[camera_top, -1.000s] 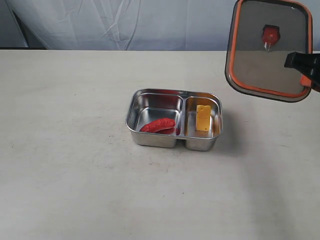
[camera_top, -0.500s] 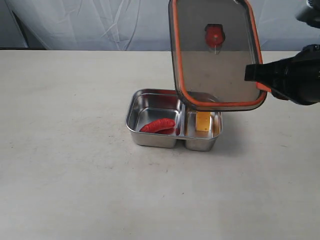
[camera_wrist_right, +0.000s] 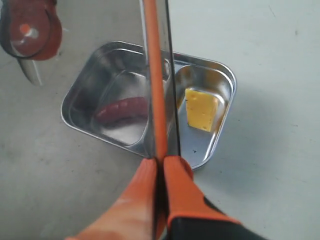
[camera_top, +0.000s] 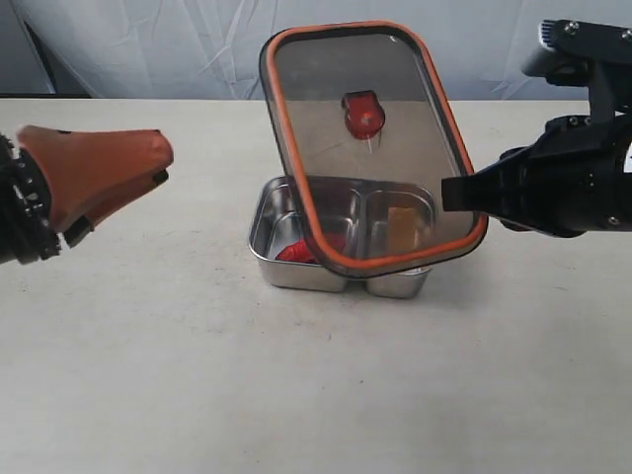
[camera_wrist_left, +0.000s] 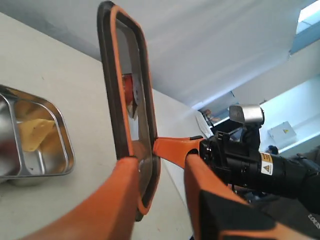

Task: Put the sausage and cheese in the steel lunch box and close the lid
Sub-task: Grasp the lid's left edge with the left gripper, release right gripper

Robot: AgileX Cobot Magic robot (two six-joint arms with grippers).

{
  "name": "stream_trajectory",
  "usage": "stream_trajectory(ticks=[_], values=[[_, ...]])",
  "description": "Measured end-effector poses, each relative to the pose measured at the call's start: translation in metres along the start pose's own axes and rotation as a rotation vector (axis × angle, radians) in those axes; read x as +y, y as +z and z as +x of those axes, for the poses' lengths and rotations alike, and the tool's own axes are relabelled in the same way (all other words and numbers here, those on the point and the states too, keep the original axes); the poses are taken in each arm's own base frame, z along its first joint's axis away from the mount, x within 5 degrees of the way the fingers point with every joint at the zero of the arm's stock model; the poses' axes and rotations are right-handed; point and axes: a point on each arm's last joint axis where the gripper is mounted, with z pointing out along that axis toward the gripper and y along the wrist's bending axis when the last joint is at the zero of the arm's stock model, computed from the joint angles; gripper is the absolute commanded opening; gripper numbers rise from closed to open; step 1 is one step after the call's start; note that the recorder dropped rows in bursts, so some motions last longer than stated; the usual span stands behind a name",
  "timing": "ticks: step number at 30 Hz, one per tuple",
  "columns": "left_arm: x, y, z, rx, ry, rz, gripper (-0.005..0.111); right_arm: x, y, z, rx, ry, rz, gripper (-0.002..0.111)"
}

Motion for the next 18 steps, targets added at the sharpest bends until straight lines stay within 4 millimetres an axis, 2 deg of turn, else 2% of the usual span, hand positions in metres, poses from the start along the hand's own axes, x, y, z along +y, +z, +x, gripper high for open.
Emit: stream_trajectory(ticks=[3, 8, 18], values=[[0.006, 0.010, -0.003, 0.051, -0.005, 0.015, 0.058, 0.006, 0.000, 0.002, 0.005, -0.025, -0.021, -0.001], [0.013, 0.018, -0.005, 0.092, 0.035, 0.007, 0.058, 0.016, 0.000, 0.004, 0.005, -0.047, -0.058, -0.001], [0.018, 0.020, -0.006, 0.092, 0.104, -0.023, 0.058, 0.039, -0.001, 0.007, -0.008, -0.041, -0.159, -0.001]])
